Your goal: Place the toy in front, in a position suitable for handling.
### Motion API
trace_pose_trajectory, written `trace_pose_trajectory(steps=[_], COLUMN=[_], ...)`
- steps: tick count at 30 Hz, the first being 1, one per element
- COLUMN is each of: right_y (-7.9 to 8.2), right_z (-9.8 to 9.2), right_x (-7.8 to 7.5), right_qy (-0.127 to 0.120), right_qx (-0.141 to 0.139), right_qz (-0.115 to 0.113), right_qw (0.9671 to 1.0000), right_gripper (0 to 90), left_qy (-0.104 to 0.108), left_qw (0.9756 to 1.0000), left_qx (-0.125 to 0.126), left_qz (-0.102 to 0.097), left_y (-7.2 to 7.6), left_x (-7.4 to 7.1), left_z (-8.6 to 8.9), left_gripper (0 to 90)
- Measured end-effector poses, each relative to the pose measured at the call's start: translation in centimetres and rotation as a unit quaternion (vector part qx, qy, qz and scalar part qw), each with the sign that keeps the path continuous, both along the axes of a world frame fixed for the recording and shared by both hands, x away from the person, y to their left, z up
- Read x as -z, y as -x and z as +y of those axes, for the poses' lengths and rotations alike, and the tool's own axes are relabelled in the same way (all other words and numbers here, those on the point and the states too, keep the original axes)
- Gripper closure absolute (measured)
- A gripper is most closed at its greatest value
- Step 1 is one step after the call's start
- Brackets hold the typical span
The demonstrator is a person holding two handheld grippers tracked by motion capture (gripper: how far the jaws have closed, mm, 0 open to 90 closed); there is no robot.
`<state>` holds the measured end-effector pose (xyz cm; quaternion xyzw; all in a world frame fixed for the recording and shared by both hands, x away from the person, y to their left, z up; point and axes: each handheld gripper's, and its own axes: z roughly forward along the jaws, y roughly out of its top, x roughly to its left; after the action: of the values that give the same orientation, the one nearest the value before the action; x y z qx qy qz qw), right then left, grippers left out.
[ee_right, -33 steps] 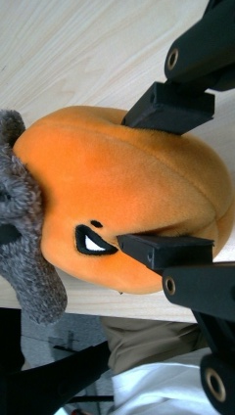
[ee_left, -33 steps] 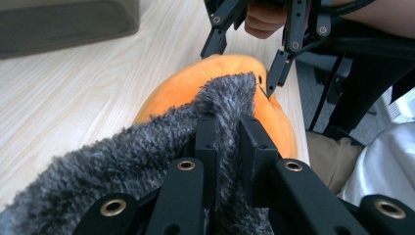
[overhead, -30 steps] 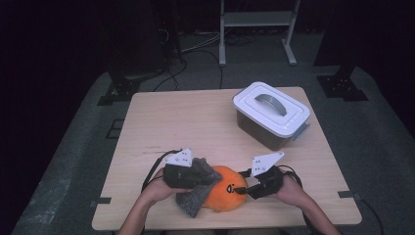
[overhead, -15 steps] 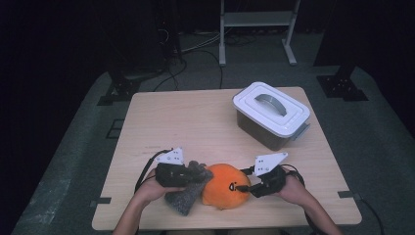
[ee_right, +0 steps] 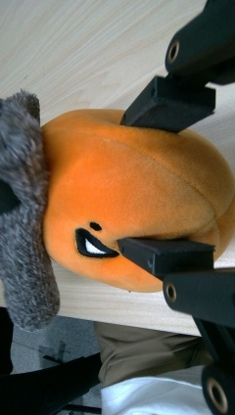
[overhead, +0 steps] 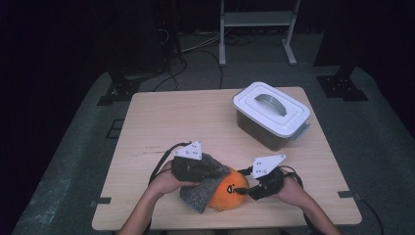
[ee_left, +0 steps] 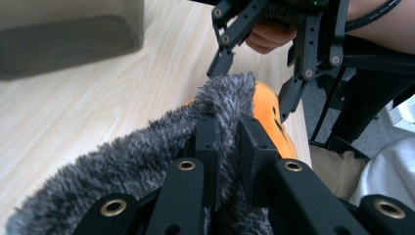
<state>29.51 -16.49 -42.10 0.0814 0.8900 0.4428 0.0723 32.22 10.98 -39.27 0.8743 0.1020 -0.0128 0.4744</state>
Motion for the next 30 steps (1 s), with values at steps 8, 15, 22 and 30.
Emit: trace_pose_trajectory(steps=[8, 15, 22, 30], right_y=[-0.5, -0.7, 0.0, 0.5], right_z=[-0.7, -0.4, 0.4, 0.8], right_x=[-0.1, 0.4, -0.7, -0.7], right_qy=[-0.024, -0.028, -0.015, -0.004], right_qx=[0.020, 0.017, 0.017, 0.013], right_qz=[0.045, 0.066, 0.018, -0.004], right_qw=[0.9985, 0.9973, 0.9996, 0.9999], right_gripper=[32.1, 50.3, 58.7, 59.5], left_qy=[0.001, -0.001, -0.007, -0.026], left_qw=[0.9999, 0.9997, 0.9998, 0.9986], left_qx=[-0.014, -0.021, -0.004, 0.024], left_qz=[0.009, 0.009, -0.021, -0.038], left_y=[0.3, 0.4, 0.8, 0.9], left_x=[0.8, 0.7, -1.5, -2.3], left_z=[1.6, 2.1, 0.5, -2.5], left_gripper=[79.9, 79.9, 80.0, 80.0])
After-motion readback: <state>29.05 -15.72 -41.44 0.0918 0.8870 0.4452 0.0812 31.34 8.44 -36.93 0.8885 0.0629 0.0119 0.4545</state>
